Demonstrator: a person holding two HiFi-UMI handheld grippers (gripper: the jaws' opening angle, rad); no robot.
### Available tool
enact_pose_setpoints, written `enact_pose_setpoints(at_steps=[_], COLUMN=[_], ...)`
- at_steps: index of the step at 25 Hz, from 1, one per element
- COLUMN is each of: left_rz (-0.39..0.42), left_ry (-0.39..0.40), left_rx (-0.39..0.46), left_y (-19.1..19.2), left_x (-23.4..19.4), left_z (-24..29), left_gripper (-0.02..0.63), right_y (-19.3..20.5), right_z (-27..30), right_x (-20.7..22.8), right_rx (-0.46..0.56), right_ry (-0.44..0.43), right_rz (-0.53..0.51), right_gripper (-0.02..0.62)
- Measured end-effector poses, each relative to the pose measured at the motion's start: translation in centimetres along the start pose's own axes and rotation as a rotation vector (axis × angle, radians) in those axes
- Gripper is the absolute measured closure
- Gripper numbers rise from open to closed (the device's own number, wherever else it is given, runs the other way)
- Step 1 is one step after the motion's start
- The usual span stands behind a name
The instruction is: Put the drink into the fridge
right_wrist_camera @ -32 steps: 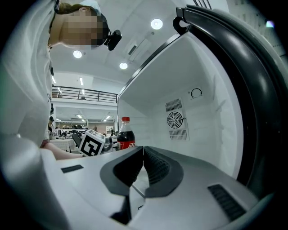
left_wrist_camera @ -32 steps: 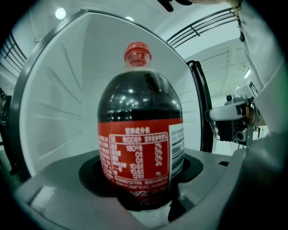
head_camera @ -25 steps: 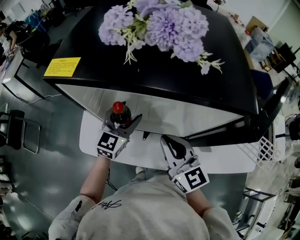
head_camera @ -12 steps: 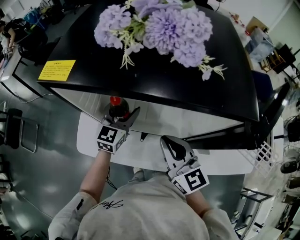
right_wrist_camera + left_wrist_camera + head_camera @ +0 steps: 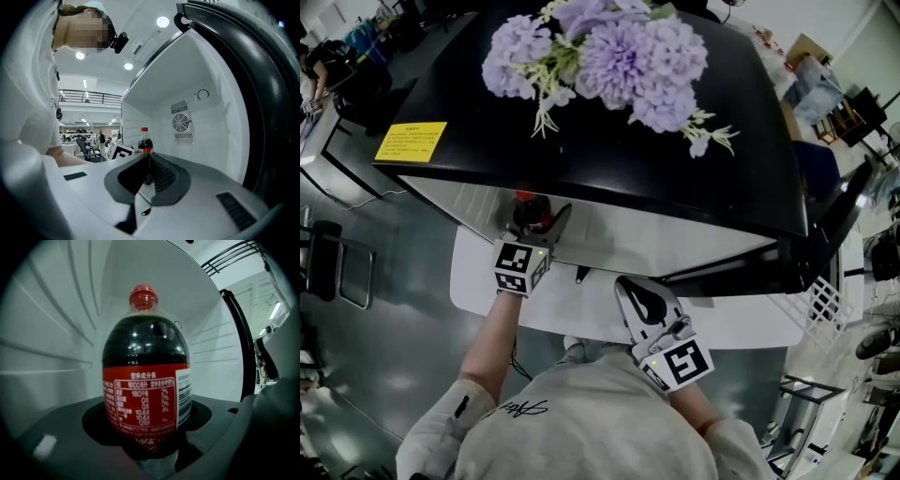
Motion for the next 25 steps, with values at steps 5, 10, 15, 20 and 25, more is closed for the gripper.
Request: enact_pose_setpoints(at_steps=[5, 10, 15, 20, 25], left_rz=[0.011, 0.038, 0.03, 0.031, 0.034], left_ry=[-0.015, -0.021, -0.014, -0.02, -0.025], left_rx=[0.008, 0.027, 0.023, 0.006, 0.001], left_y=[-0.1, -0.2, -0.1, 0.0, 0.2], left_x=[-0.2, -0.4, -0.4, -0.3, -0.3], left_z=[0.5, 0.9, 1.1, 0.9, 0.8], left_gripper=[0.288, 0.288, 0.288, 0.288, 0.288], right_y=[-0.1, -0.3, -0.2, -0.1, -0.1], right_z=[-0.4, -0.6, -0.6, -0.5, -0.6], right_x=[-0.2, -0.4, -0.7, -1.1, -1.2], right_rx=[-0.002, 0.007, 0.012, 0.014, 0.014], right_ry=[0.004, 0.003, -0.001, -0.014, -0.015], right_rz=[-0.002, -0.003, 0.0, 0.005, 0.005], right_gripper=[0.583, 0.583, 0.583, 0.583, 0.583])
Point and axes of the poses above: the fingertips, and each gripper's own axes: z forward along the fingers, x to its right, y out of its underside, the point moved 8 cm from there along -z, backward along the fingers, and after that the axes turned 14 degrees about -z, right-handed, at the moved point
